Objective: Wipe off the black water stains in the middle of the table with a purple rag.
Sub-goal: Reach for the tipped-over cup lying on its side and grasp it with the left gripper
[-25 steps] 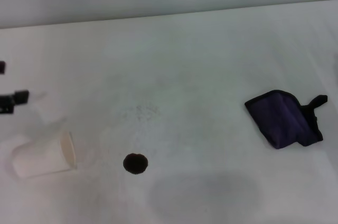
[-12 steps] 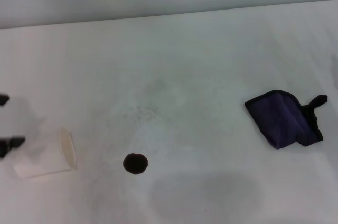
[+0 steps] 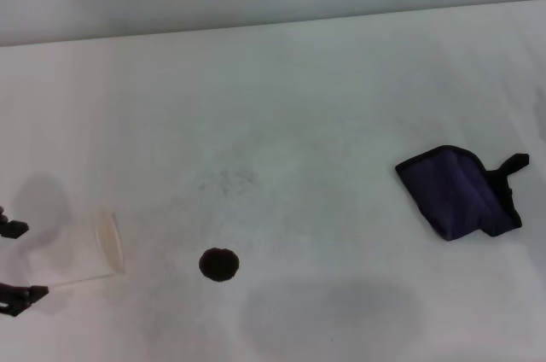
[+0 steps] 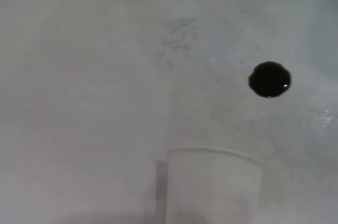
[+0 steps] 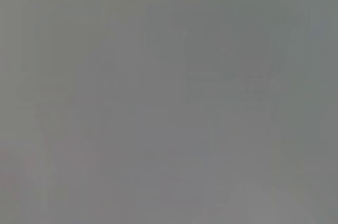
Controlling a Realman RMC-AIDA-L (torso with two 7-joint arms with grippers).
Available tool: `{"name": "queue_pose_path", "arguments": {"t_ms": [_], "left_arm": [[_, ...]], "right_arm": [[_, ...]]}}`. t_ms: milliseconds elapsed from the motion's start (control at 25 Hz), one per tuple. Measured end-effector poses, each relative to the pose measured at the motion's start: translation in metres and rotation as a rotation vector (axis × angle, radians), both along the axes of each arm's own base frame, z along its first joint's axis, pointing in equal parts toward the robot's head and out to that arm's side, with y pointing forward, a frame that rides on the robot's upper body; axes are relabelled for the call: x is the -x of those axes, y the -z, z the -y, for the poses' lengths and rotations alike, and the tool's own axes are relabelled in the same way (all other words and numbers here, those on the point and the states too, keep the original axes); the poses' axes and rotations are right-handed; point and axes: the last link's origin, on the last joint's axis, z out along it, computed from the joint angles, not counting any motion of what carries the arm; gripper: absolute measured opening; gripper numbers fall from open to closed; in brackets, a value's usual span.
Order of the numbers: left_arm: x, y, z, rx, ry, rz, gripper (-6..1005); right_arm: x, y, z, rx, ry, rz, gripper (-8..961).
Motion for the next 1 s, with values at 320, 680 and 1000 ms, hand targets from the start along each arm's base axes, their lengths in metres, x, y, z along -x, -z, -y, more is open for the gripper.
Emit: {"name": "queue_pose_path", "arguments": {"t_ms": [320,680,1000], "left_arm": [[0.006,0.014,-0.01,-0.002,0.049,-0.015,876],[0.012,0.03,-0.021,0.008,0.062,-0.003,840],[0.02,0.047,-0.031,0.034,0.033,0.014,807]], "right_arm": [[0.001,0.0,-0.001,0.002,-0.003,0.002,437],[0.002,-0.003,-0.002,-0.005,-0.015,0.01,437],[0.003,-0.007,-0.005,-0.015,-0.025,0.02,437]]}}
